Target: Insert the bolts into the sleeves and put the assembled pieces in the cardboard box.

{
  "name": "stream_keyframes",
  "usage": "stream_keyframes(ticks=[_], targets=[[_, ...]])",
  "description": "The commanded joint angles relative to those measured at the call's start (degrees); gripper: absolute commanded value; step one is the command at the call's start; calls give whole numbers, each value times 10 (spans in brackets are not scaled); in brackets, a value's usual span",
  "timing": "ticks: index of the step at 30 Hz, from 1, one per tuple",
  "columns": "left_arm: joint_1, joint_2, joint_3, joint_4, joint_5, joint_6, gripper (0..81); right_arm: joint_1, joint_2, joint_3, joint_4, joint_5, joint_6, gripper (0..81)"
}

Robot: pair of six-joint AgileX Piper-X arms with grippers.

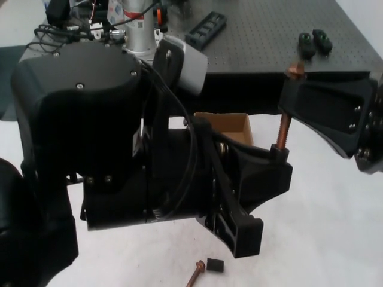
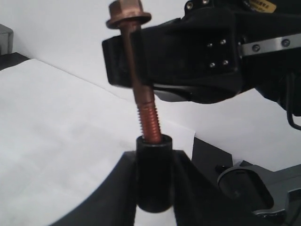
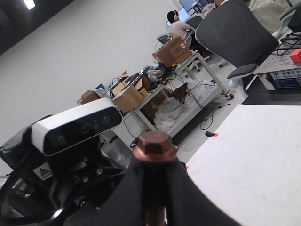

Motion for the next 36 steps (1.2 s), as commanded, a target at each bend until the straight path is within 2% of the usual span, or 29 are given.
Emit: stream_keyframes(ticks=[1,2,4,6,7,8,12,16,17,21,25,31,36], targets=[[0,-5,-4,-20,-33,-9,6,4,0,0,4,-56,-4,10],[0,-5,-4,-20,-38,-9,6,4,0,0,4,-64,-6,50],[0,-5,-4,-20,-41,-9,6,4,0,0,4,-69,-13,190],[0,-5,-4,-20,-42,-9,6,4,0,0,4,-67,-13,393],[0,-5,-4,-20,-48,-9,6,4,0,0,4,-66,-11,446],[0,-5,-4,-20,-59,-9,6,4,0,0,4,-66,-11,466],[0,-3,-4,-28,-128,7,6,-18,-5,0,8,-52,-11,421],[16,26,-14,-40,-266,-31,6,-74,-39,0,76,-37,-27,419],[28,42,-21,-44,-279,-37,6,-86,-49,0,96,-38,-35,419],[78,131,-72,-60,-275,-39,6,-140,-98,0,207,-36,-80,419],[134,264,-203,32,-273,-39,6,-179,-139,0,333,12,-127,419],[179,492,-453,211,-234,-18,6,-191,-163,0,461,130,-189,419],[191,637,-641,345,-233,-17,6,-191,-163,0,500,176,-201,419]])
